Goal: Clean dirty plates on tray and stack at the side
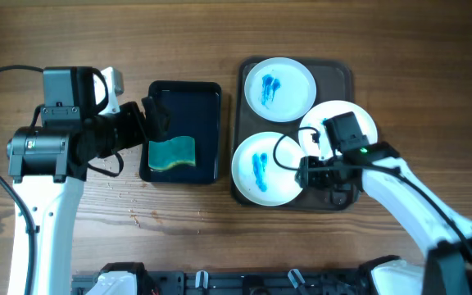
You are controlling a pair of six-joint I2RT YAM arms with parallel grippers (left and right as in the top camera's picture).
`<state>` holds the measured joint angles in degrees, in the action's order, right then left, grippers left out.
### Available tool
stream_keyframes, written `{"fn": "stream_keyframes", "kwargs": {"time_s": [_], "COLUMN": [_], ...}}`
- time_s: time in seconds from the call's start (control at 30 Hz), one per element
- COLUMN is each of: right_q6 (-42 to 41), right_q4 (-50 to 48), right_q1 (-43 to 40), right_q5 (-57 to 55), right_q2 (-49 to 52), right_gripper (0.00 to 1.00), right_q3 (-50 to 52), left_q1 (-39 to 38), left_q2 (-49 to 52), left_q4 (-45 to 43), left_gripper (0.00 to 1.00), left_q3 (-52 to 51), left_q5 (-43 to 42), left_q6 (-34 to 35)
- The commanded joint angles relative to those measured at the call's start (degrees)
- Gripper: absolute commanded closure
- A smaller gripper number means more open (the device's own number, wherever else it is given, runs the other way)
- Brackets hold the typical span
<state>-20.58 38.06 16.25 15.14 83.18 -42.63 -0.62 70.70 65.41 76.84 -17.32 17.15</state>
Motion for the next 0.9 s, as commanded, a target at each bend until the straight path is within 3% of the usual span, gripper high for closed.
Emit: {"fn": "stream_keyframes", "kwargs": {"time_s": [0.0, 0.03, 0.1, 0.27, 0.33, 0.5, 0.57, 0.67, 0.87], "right_q6": [-2.08, -2.16, -5.55, -15.63, -15.41, -15.43, -15.39, -15.34, -15.30], "right_q4": [-3.98, -5.51, -7.89, -8.57, -8.46, -8.68, -8.55, -8.41, -8.41], "right_q1": [0.28, 0.28, 0.28, 0.28, 0.28, 0.28, 0.28, 0.28, 0.28], "right_q5": [-2.73, -2.75, -4.76, -11.37, -11.32, -10.47, -10.49, -10.49, -10.49], "right_q2": [5.33, 6.49, 7.26, 7.26, 7.26, 7.26, 7.26, 7.26, 7.26], "right_gripper": [0.76, 0.87, 0.96, 0.96, 0.96, 0.96, 0.96, 0.96, 0.96], "right_q3": [0.17, 0.17, 0.17, 0.17, 0.17, 0.17, 0.17, 0.17, 0.17], "left_q1": [0.33, 0.07, -1.51, -7.45, -7.58, -8.26, -8.68, -8.76, -8.76], "left_q2": [0.50, 1.11, 3.17, 14.56, 26.14, 38.69, 42.58, 45.38, 39.01], "left_q4": [0.76, 1.18, 1.53, -1.09, -7.34, -14.58, -16.61, -17.46, -13.33], "left_gripper": [0.01, 0.03, 0.06, 0.20, 0.23, 0.31, 0.44, 0.96, 0.96], "left_q3": [1.01, 0.94, 0.66, -4.42, -8.39, -8.41, -8.41, -8.41, -6.80], "left_q5": [1.25, 2.29, 2.47, 11.10, 16.11, 15.45, 15.43, 15.43, 15.26], "left_q6": [-2.01, -2.01, -2.01, 1.38, 5.86, 5.60, 5.62, 5.62, 5.60]}}
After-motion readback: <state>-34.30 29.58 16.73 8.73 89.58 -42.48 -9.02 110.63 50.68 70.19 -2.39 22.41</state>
